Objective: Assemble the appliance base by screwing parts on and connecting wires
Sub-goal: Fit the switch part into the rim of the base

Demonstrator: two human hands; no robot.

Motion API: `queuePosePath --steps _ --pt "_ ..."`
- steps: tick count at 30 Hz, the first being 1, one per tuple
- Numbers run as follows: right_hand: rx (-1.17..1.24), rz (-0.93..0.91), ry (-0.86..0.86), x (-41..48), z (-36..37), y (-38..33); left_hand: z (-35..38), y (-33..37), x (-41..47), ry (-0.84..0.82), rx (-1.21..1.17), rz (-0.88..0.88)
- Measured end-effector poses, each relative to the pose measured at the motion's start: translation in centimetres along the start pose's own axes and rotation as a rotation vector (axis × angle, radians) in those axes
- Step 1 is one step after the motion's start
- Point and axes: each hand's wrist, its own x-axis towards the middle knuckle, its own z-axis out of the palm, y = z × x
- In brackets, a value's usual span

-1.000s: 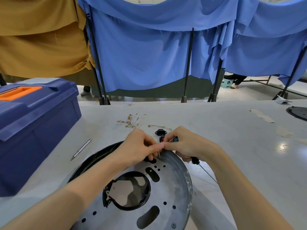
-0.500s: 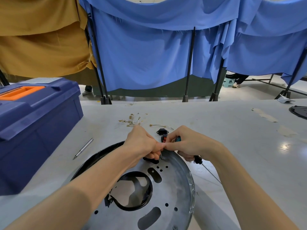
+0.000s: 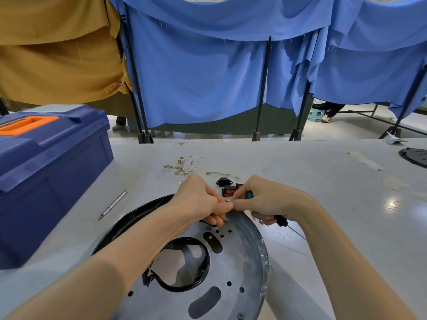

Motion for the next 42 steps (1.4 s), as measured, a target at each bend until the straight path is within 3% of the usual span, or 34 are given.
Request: queuePosePath --steps 9,26,38,42 --pt "-0.175 -0.032 0.028 0.5 1.0 -0.9 -0.6 -0.3 -0.5 0.077 0.108 0.056" --pt "-0.142 -0.014 0.035 0.3 1.1 -1.0 0.8 1.2 -0.6 0.138 0.726 0.338" --pt "-0.07 -0.01 0.01 0.0 1.1 -1.1 -0.1 0.5 0.0 0.033 0.52 0.332" --pt "-0.038 -0.006 -0.002 -0.1 1.0 -1.0 -1.1 -0.6 0.5 0.097 0.528 0.308"
